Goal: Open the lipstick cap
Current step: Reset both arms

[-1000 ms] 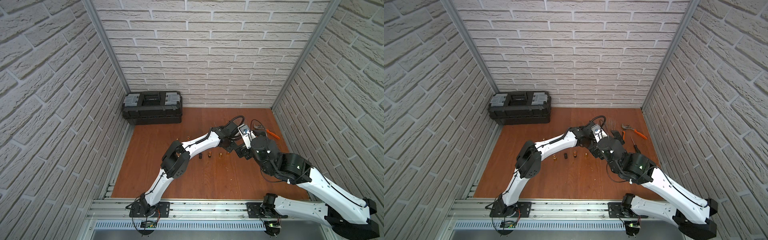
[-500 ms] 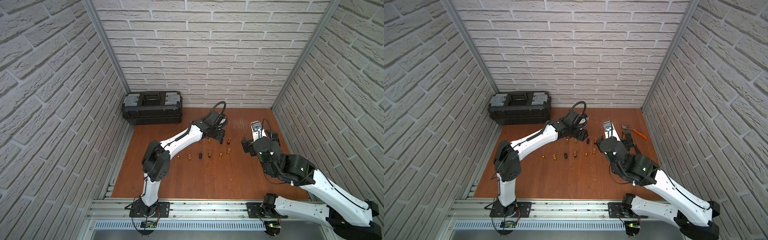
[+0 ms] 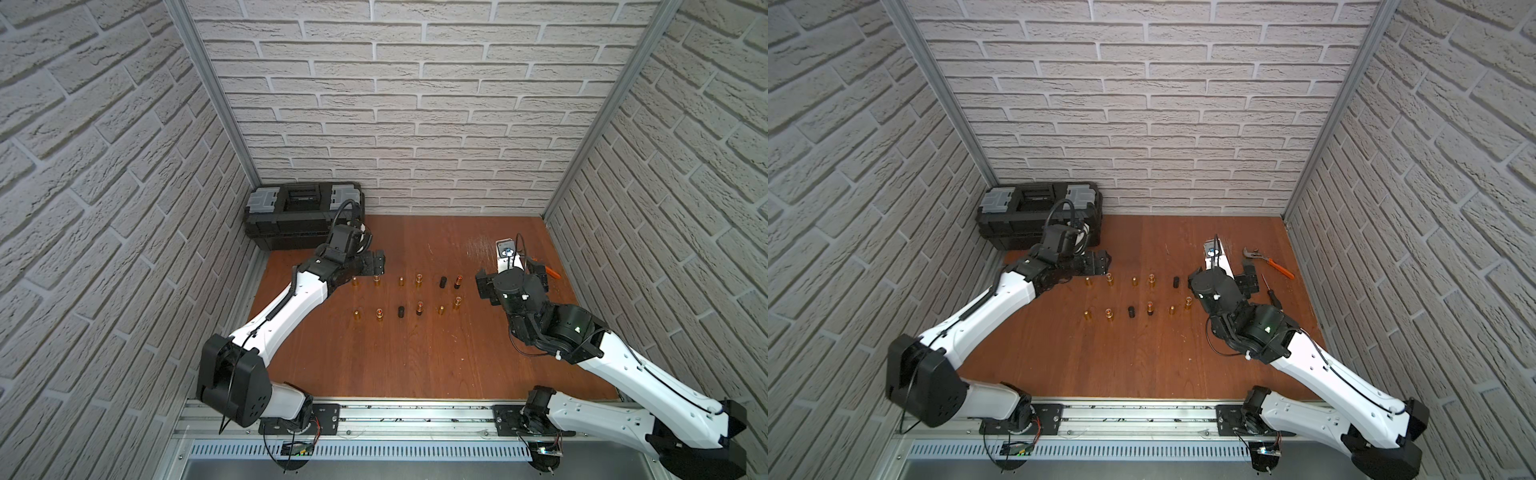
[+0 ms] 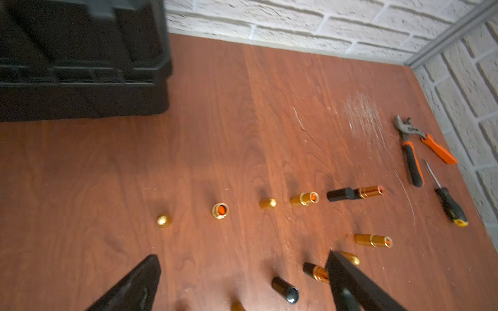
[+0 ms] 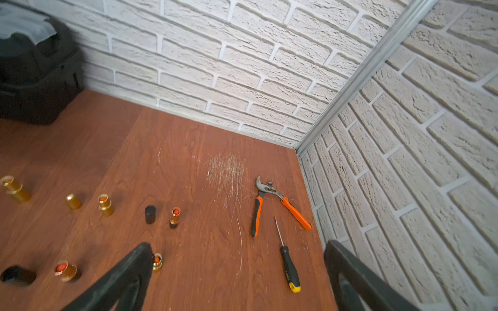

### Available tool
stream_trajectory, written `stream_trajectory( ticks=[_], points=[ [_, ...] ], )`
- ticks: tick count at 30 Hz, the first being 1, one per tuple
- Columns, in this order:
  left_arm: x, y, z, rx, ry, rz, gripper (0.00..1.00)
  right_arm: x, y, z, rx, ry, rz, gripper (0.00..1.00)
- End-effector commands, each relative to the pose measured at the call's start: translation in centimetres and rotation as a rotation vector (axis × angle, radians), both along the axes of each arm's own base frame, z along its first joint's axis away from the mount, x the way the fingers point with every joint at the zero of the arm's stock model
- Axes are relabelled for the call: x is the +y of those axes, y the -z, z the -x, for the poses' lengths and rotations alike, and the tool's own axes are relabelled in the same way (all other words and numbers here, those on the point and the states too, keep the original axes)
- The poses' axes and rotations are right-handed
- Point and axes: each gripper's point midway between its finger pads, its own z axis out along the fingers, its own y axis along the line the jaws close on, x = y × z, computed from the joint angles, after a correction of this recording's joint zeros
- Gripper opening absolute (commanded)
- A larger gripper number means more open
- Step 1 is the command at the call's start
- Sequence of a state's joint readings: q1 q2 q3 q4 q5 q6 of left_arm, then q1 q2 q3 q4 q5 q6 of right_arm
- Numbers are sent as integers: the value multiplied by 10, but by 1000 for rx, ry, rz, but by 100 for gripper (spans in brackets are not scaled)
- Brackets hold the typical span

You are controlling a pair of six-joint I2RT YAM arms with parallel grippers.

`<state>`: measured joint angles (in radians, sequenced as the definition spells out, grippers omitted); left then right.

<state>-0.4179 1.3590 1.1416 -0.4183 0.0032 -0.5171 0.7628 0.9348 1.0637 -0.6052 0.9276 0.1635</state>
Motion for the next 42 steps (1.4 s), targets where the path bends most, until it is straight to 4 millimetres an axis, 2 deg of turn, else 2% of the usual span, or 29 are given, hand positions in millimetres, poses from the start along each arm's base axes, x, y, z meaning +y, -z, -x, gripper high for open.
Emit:
stream_trajectory(
  ticks=[1,4,8,9,11,13,15,17,22,26,28,29,33,37,40,42],
  points=[
    [39,-12,-9,-97,-114,-39,98,-9,-1,-17,-133,0,-113,100],
    [68,-10,-9,-172,-149,-82,98,-26,32,-33,-129,25,-27,100],
    [98,-1,-9,-285,-173,-160,98,-77,75,-49,-39,204,-55,100],
    [109,4,-10,-297,-202,-171,98,-83,75,-53,-72,230,-71,100],
    [140,23,-12,-287,-278,-178,98,-93,90,-61,-96,270,-94,100],
    [163,45,-14,-281,-323,-206,98,-97,106,-71,-89,288,-132,100],
    [175,63,-16,-291,-331,-267,98,-98,123,-82,-71,286,-125,100],
    [180,85,-20,-258,-299,-337,98,-97,148,-94,-17,270,-90,100],
    [187,121,-29,-232,-280,-369,98,-106,186,-108,12,238,-81,100],
    [186,116,-42,-282,-245,-399,98,-105,205,-119,32,198,-94,100],
    [197,120,-46,-283,-290,-394,98,-99,215,-126,47,161,-78,100],
    [201,125,-46,-282,-311,-398,98,-99,216,-125,61,160,-87,100],
    [201,121,-40,-331,-311,-372,98,-94,212,-118,0,116,-100,100],
    [182,123,-20,-492,-225,-326,98,-95,218,-127,65,110,-122,100],
    [187,126,-28,-439,-246,-338,98,-105,224,-135,143,167,-125,100],
    [192,127,-31,-417,-250,-301,98,-105,227,-140,180,190,-92,100]
  ],
)
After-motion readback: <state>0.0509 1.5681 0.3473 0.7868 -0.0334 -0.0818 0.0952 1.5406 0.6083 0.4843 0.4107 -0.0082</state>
